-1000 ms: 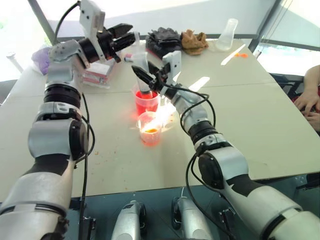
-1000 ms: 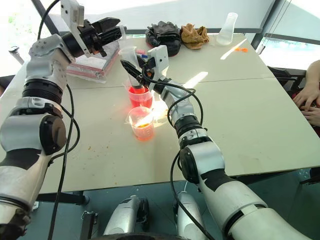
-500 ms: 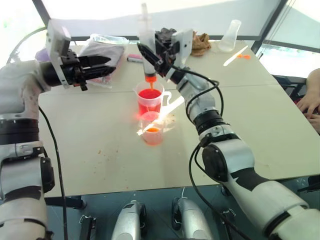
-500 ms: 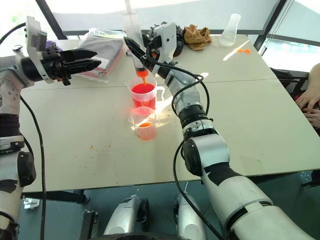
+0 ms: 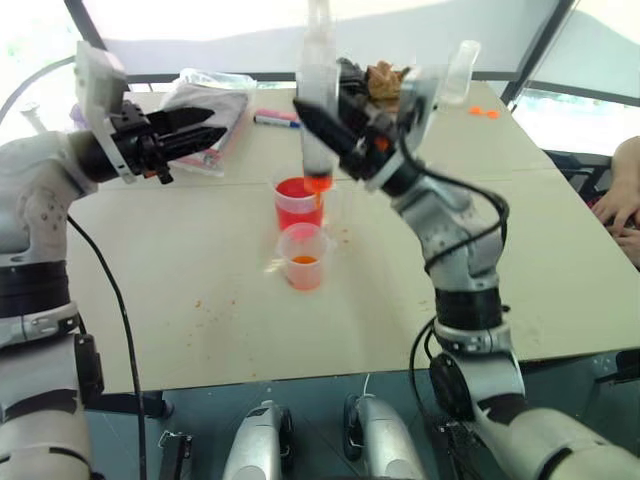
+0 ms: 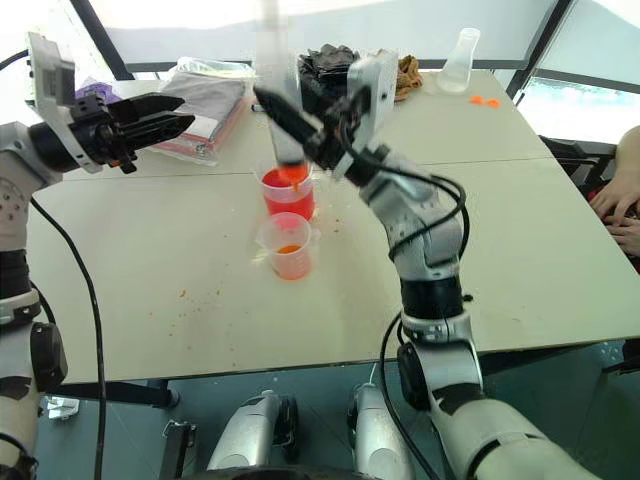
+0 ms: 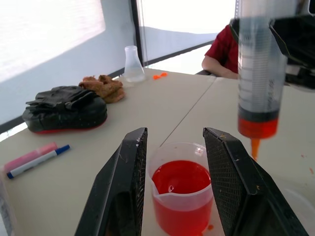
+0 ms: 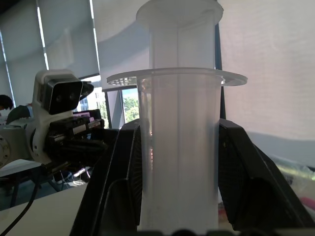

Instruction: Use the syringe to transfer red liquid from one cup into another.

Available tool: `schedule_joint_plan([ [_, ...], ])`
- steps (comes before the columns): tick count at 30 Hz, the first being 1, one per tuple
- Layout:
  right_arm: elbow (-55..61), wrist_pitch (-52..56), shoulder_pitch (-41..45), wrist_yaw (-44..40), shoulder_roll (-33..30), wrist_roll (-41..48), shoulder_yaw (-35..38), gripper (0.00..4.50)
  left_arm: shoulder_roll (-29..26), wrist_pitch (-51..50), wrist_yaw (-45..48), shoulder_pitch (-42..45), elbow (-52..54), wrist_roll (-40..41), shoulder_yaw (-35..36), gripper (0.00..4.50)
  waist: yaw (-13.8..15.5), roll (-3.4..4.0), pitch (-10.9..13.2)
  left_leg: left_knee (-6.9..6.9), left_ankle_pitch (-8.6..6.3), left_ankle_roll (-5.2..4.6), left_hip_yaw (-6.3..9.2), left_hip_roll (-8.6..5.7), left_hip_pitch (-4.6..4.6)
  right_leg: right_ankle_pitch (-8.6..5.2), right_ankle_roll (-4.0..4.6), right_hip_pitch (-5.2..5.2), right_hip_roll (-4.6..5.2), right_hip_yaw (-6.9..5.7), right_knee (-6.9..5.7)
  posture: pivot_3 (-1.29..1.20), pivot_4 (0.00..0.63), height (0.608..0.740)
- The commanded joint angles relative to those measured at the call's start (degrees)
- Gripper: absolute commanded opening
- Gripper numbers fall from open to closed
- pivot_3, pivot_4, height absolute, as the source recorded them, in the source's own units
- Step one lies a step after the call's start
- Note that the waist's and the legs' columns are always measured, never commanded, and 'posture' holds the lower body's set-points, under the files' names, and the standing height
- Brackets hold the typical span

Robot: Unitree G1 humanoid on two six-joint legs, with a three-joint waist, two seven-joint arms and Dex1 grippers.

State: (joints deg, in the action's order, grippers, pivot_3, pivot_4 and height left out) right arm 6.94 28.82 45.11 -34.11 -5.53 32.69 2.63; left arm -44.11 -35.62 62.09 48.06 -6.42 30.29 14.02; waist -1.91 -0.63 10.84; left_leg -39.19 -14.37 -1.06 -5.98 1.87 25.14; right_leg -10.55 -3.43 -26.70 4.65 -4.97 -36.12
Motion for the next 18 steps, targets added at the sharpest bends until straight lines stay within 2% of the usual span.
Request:
schedule_joint_plan([
  [1, 9.18, 4.14, -2.28, 2.63, 0.50, 3.72, -1.69, 1.46, -0.42, 0.98, 1.08, 1.69, 1.10, 1.04, -0.98, 1.90, -0.02, 0.00, 0.00, 0.00, 0.00, 0.00, 0.00, 0.00, -0.04, 0.00, 0.00, 0.01, 0.00, 0.00, 0.00, 0.00, 0.150, 0.740],
  [10, 5.38, -0.79, -5.57, 2.24, 2.72, 0.07, -5.91, 1.46, 1.25, 1.45, 6.44, 11.27, -2.34, 1.99, -6.47, 1.90, 0.55, -0.01, 0.00, -0.01, 0.00, -0.01, 0.00, -0.03, -0.13, -0.01, 0.02, 0.07, -0.05, 0.02, 0.00, 0.00, 0.150, 0.740],
  [18, 1.28, -6.21, -5.25, 1.40, 3.58, -3.08, -7.27, 1.46, 3.46, 2.53, 8.31, 17.34, -6.29, 2.01, -7.52, 1.90, 0.93, -0.01, 0.00, -0.02, 0.00, -0.02, -0.02, -0.04, -0.14, -0.01, 0.01, 0.09, -0.06, 0.03, 0.01, 0.00, 0.150, 0.740],
])
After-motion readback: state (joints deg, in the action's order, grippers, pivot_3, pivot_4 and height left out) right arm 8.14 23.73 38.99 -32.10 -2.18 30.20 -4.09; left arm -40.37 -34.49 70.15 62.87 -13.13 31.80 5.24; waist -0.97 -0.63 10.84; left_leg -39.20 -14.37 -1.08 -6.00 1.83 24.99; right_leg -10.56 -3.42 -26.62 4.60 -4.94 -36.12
